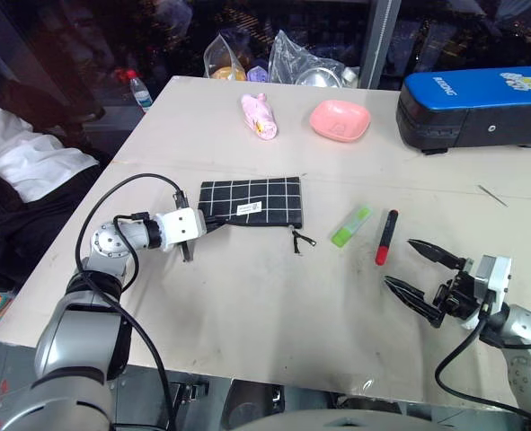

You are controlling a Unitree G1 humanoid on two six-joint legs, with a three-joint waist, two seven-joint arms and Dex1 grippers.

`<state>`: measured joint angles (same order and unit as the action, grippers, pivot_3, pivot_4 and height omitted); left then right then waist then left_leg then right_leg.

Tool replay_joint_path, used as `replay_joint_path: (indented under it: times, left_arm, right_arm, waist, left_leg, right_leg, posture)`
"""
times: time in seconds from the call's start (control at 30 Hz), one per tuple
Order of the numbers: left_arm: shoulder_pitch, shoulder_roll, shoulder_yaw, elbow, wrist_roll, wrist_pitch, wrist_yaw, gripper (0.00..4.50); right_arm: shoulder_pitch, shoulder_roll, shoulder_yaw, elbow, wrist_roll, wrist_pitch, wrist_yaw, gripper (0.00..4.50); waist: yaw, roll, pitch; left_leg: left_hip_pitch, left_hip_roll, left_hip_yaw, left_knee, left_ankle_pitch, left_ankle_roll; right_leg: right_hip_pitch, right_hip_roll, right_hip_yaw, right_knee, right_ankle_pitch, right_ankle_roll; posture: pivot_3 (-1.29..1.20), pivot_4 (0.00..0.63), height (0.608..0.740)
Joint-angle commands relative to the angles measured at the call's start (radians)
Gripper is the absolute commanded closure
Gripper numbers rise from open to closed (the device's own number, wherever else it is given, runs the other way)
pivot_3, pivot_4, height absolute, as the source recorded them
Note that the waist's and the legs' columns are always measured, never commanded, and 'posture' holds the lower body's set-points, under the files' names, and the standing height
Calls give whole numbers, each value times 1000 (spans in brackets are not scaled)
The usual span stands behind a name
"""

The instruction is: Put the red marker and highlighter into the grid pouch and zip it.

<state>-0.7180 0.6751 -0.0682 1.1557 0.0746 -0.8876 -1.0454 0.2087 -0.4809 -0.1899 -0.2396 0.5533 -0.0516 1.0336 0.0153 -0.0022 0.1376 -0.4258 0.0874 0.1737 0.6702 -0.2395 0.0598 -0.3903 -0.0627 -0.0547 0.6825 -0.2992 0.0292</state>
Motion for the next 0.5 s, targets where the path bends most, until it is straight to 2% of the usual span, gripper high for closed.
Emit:
replay_joint_path:
  times: [0.03, 0.27, 0.4, 0.5]
  left_arm:
    - [14, -54, 39, -137, -100, 128, -21, 4458]
    - [152, -109, 61, -705, -225, 622, 66, 4458]
    - [196, -125, 54, -924, -226, 826, 150, 4458]
    - [231, -155, 19, -1106, -198, 1005, 229, 4458]
  right_arm:
    - [-21, 2, 13, -67, 7, 1, -27, 0]
    - [-76, 15, 62, -132, 9, 57, -102, 0]
    - [-122, 28, 94, -153, -8, 82, -149, 0]
    - [-203, 70, 150, -151, -111, 152, -304, 0]
  waist:
    - [-1, 0, 0]
    - [-11, -5, 4]
    - [-16, -6, 4]
    - [-21, -6, 4]
  left_leg:
    - [-1, 0, -1, 1, 0, 0]
    - [-6, 1, -3, 3, 1, -1]
    - [-5, 0, -3, 3, 3, -4]
    - [-4, 1, -5, 3, 4, -7]
  right_leg:
    - [0, 0, -1, 0, 0, 0]
    - [-3, 1, -1, 3, 0, 0]
    - [-5, 1, -1, 10, -1, 2]
    - [-5, 3, -1, 13, -1, 2]
  posture:
    - [0, 150, 725]
    - [0, 150, 725]
    - [0, 150, 725]
    - [0, 150, 725]
